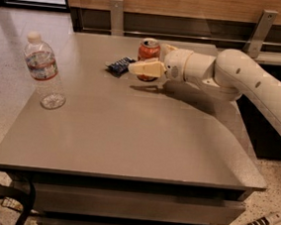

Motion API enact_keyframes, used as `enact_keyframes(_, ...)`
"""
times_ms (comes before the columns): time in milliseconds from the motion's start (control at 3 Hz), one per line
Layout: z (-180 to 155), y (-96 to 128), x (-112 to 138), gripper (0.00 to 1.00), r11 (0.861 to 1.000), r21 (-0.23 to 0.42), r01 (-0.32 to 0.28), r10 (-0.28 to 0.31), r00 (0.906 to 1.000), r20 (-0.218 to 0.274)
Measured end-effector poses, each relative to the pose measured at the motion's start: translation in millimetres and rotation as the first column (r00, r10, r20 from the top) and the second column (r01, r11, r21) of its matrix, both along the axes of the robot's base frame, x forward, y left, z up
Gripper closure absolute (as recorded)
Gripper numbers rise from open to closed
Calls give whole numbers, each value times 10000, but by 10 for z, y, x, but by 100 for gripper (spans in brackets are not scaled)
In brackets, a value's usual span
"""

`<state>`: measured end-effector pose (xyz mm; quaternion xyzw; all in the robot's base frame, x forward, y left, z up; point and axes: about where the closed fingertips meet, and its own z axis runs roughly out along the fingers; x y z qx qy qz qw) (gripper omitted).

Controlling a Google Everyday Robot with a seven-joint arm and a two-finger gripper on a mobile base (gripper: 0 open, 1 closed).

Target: Move coke can near rxbar blueberry

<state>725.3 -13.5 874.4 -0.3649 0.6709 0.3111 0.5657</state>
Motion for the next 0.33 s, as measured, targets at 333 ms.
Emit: enact_keyframes(333, 0, 1, 0, 0, 10000, 0, -2, 2, 10000, 0)
